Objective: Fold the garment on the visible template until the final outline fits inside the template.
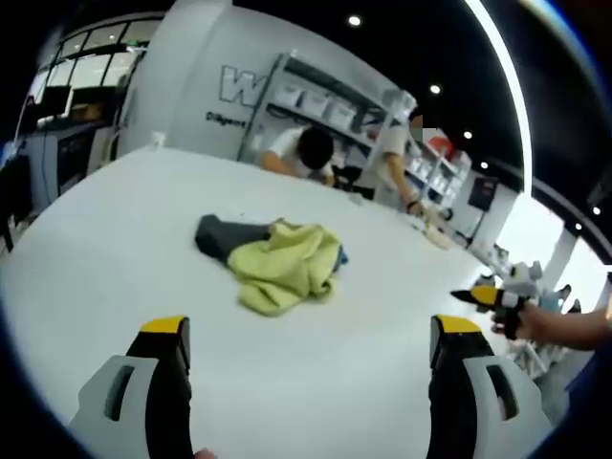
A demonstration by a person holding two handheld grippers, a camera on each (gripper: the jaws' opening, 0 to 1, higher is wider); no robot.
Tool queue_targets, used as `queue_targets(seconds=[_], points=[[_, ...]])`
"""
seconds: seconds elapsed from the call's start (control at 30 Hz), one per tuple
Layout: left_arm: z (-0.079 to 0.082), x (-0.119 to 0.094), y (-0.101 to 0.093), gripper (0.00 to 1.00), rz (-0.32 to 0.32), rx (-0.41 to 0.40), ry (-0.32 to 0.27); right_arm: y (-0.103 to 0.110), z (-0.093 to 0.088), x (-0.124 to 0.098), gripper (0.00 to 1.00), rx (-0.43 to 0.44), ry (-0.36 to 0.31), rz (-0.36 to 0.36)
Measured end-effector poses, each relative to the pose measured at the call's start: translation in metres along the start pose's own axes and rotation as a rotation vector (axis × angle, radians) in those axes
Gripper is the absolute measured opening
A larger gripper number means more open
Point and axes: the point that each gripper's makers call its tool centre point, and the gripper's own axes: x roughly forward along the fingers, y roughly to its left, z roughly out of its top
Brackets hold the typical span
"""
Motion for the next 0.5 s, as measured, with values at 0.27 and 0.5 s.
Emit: queue_targets(seconds=[0.27, 0.5], points=[[-0.0011, -0.0007, -0.0009, 0.99, 0.001, 0.006, 0.002, 0.0015, -0.0002, 0.0006, 0.65, 0.004, -0.001, 0.005], [-0.0011, -0.0002, -0.0016, 0.99, 0.001, 0.006, 0.003, 0.0028, -0.0025, 0.0006, 0.64, 0.009, 0.003, 0.008]])
